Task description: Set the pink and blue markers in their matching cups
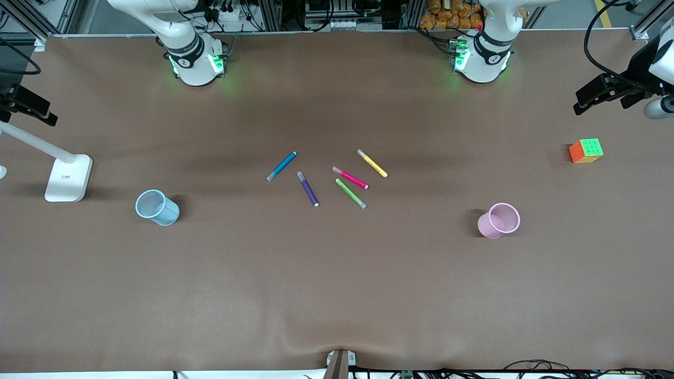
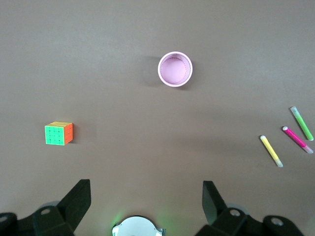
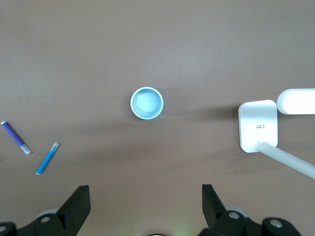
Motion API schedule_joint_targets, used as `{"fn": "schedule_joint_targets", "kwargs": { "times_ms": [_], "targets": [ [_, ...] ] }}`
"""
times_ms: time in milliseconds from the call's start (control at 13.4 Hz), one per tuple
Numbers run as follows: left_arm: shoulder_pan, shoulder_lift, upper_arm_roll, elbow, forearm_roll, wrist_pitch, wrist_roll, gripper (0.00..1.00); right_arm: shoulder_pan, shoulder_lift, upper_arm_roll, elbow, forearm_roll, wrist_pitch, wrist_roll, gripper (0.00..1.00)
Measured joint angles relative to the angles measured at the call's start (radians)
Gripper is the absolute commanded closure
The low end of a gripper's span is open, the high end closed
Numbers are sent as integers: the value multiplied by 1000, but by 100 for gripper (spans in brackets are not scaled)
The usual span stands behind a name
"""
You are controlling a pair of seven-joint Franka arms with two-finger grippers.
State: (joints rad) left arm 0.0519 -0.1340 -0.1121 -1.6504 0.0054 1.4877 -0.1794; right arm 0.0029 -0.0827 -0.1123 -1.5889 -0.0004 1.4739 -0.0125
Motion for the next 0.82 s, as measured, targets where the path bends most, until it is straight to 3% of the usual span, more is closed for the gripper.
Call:
{"fn": "schedule_joint_targets", "kwargs": {
  "times_ms": [820],
  "targets": [
    [-14, 15, -27, 1, 0, -8, -1, 0, 0, 0, -1, 0, 0, 0, 0, 0]
  ]
}}
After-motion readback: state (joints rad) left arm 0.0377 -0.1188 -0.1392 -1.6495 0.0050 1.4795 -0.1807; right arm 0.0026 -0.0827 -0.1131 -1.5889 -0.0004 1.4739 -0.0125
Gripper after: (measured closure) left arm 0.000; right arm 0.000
